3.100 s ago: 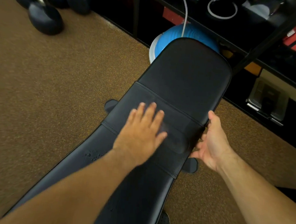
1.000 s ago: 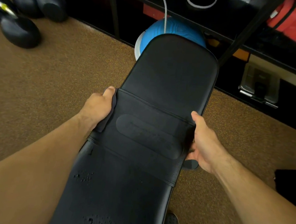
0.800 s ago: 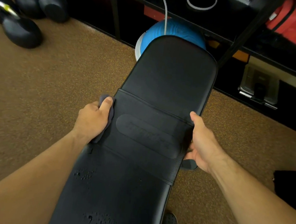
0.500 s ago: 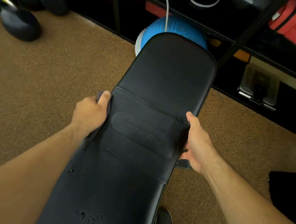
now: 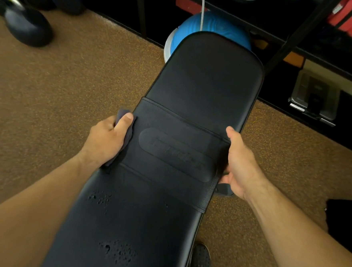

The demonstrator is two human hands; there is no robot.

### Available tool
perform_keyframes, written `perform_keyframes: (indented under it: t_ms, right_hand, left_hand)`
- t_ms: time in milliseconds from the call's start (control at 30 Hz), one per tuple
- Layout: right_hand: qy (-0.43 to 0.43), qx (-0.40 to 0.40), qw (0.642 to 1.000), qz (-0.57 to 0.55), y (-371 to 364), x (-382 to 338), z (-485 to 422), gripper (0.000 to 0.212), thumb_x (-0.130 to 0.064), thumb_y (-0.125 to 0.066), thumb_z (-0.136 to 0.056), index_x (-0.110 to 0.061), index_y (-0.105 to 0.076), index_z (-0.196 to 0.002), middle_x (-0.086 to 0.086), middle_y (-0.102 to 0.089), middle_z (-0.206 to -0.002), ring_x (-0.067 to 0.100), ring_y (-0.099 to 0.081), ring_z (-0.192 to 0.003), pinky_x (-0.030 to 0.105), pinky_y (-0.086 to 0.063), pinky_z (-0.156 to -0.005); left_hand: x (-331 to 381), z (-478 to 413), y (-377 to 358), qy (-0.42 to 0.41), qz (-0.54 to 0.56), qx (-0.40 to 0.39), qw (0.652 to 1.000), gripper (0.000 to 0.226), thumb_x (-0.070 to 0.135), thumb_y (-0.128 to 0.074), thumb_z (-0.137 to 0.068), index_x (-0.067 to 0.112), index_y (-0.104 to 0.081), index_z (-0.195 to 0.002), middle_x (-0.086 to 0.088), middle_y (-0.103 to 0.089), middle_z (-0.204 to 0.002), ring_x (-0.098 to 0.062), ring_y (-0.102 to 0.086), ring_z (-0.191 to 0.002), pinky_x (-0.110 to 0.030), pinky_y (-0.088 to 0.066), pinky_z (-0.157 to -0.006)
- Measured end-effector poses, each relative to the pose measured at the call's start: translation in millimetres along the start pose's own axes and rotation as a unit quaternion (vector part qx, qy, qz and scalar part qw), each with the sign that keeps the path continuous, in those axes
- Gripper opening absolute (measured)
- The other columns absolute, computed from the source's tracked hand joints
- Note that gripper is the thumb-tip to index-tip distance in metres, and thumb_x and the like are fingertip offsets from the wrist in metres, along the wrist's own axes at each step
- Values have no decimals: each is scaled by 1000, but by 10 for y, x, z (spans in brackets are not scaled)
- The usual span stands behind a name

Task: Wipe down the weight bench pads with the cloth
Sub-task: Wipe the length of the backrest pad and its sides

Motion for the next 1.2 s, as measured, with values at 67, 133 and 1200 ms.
perform_keyframes:
  t_ms: [67,133,1200]
  right_hand:
    - [-1,6,1000,7,16,6,-2,77,-75,-54,-73,-37,-43,-139,-3,-55,-138,26,-55,-122,65,-44,-93]
    - [6,8,1000,5,26,-17,20,75,-74,-54,-75,-37,-42,-139,-4,-55,-137,26,-55,-120,63,-46,-92]
    - [19,8,1000,-1,52,-43,79,53,-63,-49,-89,-32,-50,-132,-3,-65,-120,25,-65,-102,56,-55,-75]
  left_hand:
    - [46,45,28,-6,-40,14,999,47,59,-40,-95,19,-56,-77,-9,-63,-91,-32,-58,-92,-37,-40,-77]
    - [185,8,37,-15,-79,25,996,53,61,-36,-95,16,-55,-76,-13,-62,-91,-36,-58,-95,-38,-42,-79]
    - [-197,102,8,29,-8,-26,999,59,67,-35,-91,16,-65,-90,-7,-67,-101,-28,-61,-99,-44,-46,-93]
Point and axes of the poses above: each hand's wrist, its own z-axis away from the middle knuckle, its own y-axis out of the back of the hand, x = y × z, the point moved 10 cm from there along -z, towards the middle knuckle
